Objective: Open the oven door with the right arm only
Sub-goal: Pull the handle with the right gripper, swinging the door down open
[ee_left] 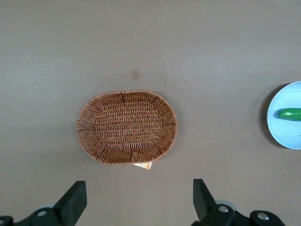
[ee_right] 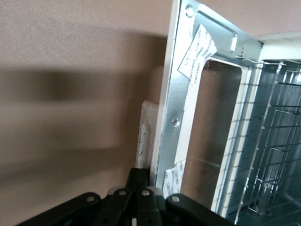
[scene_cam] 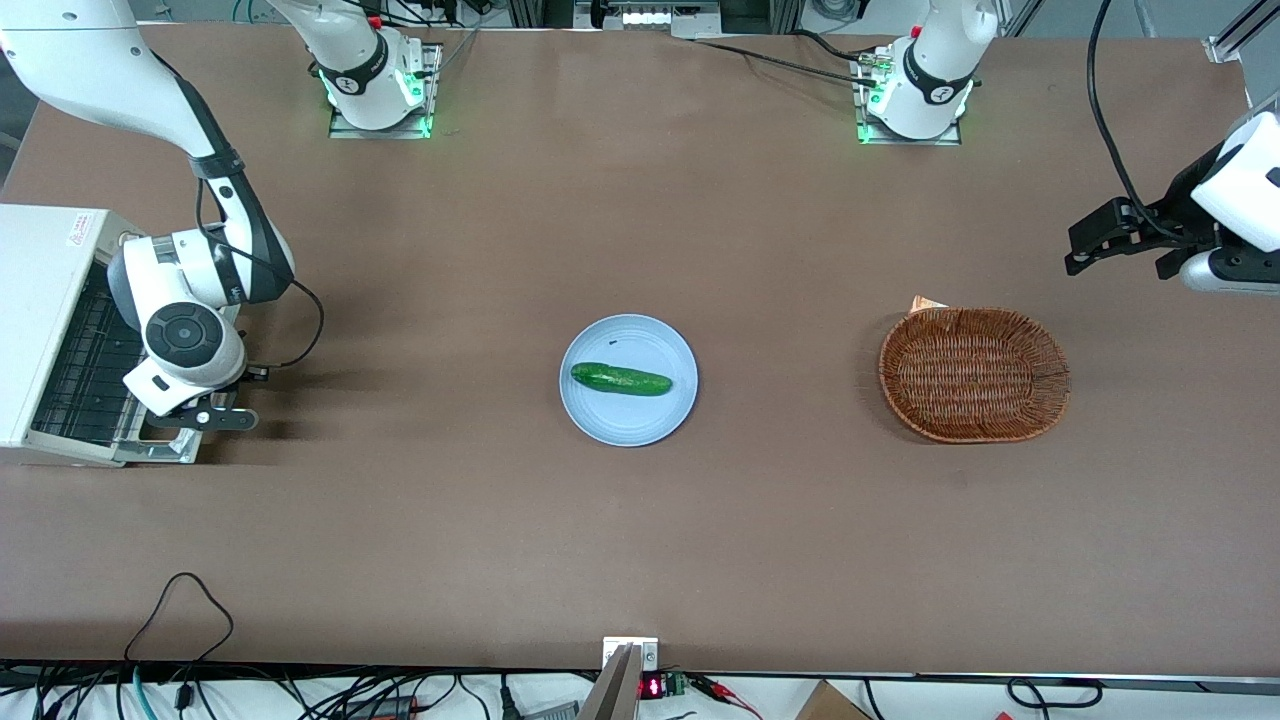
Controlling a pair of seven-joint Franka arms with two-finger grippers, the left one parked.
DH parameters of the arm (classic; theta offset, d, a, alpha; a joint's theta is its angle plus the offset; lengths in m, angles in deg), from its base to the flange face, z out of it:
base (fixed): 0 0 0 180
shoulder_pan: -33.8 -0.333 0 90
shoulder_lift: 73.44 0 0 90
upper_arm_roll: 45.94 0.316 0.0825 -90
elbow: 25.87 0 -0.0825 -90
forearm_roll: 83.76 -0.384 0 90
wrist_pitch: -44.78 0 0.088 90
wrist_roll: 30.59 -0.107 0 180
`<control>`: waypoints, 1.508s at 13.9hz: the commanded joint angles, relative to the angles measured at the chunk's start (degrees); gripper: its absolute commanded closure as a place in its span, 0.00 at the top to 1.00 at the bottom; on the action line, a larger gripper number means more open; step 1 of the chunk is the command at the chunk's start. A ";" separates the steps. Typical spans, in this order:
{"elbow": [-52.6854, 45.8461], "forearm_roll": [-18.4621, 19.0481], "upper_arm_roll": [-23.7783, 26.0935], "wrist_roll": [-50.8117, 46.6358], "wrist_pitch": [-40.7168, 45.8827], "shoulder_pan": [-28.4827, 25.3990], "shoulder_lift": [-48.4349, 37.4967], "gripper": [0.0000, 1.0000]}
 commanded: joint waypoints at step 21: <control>2.63 -4.56 2.73 0.30 -8.62 1.75 2.60 0.04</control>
